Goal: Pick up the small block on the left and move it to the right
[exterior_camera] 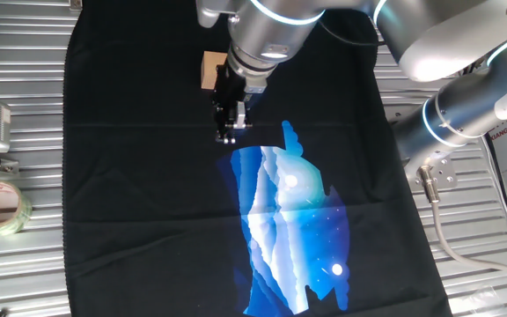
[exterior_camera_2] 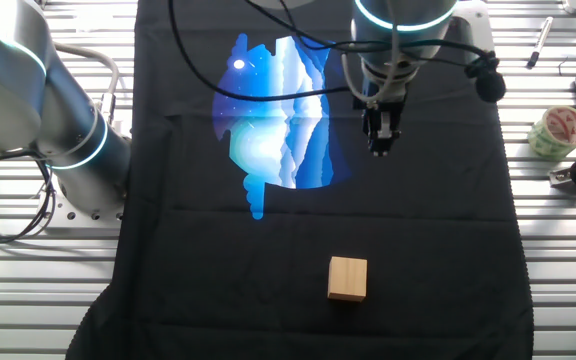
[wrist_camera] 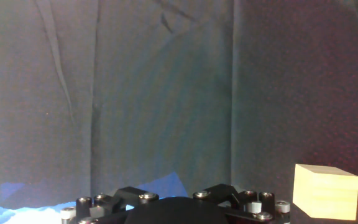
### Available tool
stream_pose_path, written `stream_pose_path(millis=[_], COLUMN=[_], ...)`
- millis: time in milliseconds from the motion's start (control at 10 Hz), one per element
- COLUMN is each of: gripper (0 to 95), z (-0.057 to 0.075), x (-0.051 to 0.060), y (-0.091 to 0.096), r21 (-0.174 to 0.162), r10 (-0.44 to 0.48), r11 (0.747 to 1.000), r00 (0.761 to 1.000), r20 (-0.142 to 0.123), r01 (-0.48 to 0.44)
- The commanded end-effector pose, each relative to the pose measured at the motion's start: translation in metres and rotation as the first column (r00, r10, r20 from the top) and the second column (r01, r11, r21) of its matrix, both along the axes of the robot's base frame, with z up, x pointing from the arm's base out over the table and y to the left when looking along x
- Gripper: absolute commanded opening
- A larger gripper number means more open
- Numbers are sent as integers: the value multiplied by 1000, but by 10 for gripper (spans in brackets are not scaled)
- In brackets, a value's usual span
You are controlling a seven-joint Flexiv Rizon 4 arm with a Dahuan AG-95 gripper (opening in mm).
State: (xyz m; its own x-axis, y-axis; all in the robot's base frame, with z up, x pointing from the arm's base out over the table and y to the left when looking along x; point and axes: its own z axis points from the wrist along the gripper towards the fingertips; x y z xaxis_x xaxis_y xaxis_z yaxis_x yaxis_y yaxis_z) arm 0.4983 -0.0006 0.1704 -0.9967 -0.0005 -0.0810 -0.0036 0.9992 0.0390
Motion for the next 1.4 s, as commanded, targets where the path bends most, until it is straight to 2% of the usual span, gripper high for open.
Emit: stream_pose_path(millis=[100,1000,1200,1400], gripper=[0,0,0,0], z=[0,-1,-2,-6], x=[2,1,-4,-15], y=[1,1,-1,-9], r21=[-2,-7,-5,0], r10=[0,-14,-21,7], r11=[1000,1000,1000,1000], r00=[1000,1000,1000,1000], r20=[0,-2,0,7], r01=[0,14,21,-7])
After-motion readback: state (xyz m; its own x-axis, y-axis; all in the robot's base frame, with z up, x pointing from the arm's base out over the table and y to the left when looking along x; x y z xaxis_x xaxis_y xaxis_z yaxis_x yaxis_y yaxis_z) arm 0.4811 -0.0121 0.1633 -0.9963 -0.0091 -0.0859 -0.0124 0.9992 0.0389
